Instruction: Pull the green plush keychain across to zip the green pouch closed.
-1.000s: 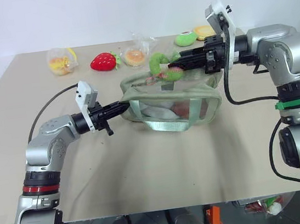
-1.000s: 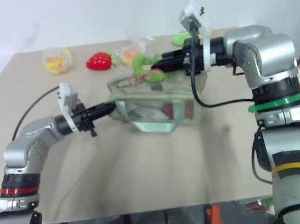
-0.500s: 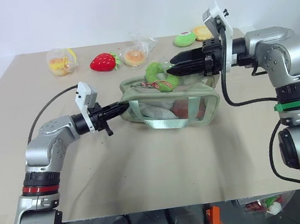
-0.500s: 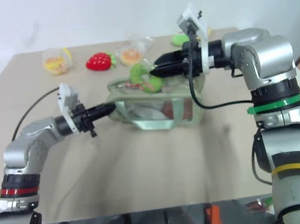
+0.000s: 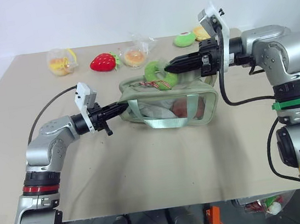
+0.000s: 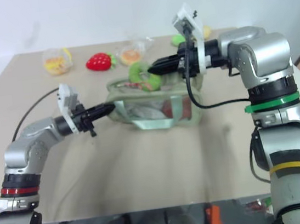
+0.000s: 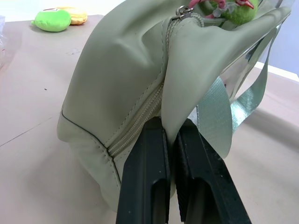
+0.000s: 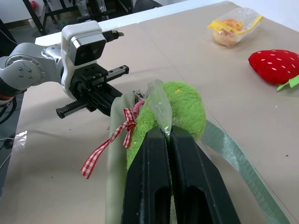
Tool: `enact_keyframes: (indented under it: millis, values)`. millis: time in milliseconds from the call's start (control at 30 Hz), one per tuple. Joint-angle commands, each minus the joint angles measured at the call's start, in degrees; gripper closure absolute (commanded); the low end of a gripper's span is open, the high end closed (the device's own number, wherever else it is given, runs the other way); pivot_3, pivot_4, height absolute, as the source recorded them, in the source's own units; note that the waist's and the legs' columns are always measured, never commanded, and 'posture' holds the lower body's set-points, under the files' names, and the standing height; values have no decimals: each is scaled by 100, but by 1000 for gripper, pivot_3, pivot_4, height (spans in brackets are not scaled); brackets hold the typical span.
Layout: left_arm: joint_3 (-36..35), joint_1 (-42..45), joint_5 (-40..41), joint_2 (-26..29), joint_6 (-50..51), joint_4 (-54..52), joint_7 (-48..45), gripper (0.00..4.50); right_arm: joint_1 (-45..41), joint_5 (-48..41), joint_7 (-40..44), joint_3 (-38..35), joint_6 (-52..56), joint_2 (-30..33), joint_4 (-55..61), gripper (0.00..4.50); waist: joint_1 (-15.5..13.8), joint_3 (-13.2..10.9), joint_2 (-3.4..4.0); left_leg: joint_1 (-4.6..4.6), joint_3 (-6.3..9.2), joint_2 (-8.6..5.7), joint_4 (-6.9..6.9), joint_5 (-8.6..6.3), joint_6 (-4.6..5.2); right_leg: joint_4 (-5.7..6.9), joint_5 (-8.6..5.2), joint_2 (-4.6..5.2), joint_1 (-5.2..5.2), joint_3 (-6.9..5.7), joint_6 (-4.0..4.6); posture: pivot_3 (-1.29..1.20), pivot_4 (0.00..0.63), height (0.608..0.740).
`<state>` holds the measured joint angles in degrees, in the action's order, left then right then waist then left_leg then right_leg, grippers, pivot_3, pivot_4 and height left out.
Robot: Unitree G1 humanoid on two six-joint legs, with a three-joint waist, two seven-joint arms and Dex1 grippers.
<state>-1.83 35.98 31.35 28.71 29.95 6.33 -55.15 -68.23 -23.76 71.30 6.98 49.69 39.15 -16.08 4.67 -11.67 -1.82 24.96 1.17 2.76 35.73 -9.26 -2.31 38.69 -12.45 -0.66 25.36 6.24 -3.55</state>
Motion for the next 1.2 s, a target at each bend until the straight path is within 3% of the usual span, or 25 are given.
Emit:
enact_keyframes:
  millis: [33, 300, 467, 600, 700, 800, 1000, 1200]
  values:
    - [-31, 55, -137, 47, -29, 121, 39, 4500, -360, 166, 94, 12, -266, 143, -75, 4455, 0, 0, 0, 0, 0, 0, 0, 0, 0, 0, 0, 0, 0, 0, 0, 0, 150, 740]
    - [-19, 40, -147, 25, -41, 139, 36, 4500, -1180, 452, 470, -9, -531, 707, -662, 4455, -6, -1, 1, 0, 0, 0, -2, 0, 0, -1, -4, 1, 0, -1, 4, 0, 150, 740]
    - [-8, 27, -140, 22, -24, 123, 46, 4500, -619, 640, 977, -30, -1149, 1440, -226, 4455, -20, -1, 1, 4, -1, -2, -2, 0, -1, -2, -6, 3, 1, 0, 2, 0, 150, 740]
    - [7, 27, -124, 51, 38, 108, 45, 4500, 257, 1037, 1258, -13, -2324, 2157, 325, 4455, -25, -1, 5, 4, -1, -2, -4, -2, -3, -6, -13, 3, -2, -3, -2, 0, 150, 740]
    - [16, 65, -103, 105, 144, 102, 23, 4500, 506, 1727, 979, 47, -3395, 2572, 306, 4455, 17, -1, 8, -4, -14, -5, -6, -2, -3, -6, -8, 6, 0, 11, -8, 0, 150, 740]
    - [2, 91, -72, 156, 247, 75, 6, 4500, 301, 2142, 574, -34, -4161, 2640, -3, 4455, 24, -1, 8, -25, -16, -4, -8, -1, -3, 2, -19, 4, -5, 13, 15, 0, 150, 740]
    - [-28, 51, -13, 228, 406, -16, 19, 4500, -368, 2363, 363, -113, -4625, 2615, -881, 4455, 97, -1, 7, -38, -23, -6, -4, 1, -6, 2, -6, 6, -12, 23, 18, 0, 150, 740]
    - [-172, -41, 101, 290, 611, -158, 122, 4500, 548, 2823, 507, 53, -5584, 3134, -830, 4455, 83, -1, 6, -32, -25, -9, -14, 0, -8, -2, -23, 10, -14, 27, 19, 0, 150, 740]
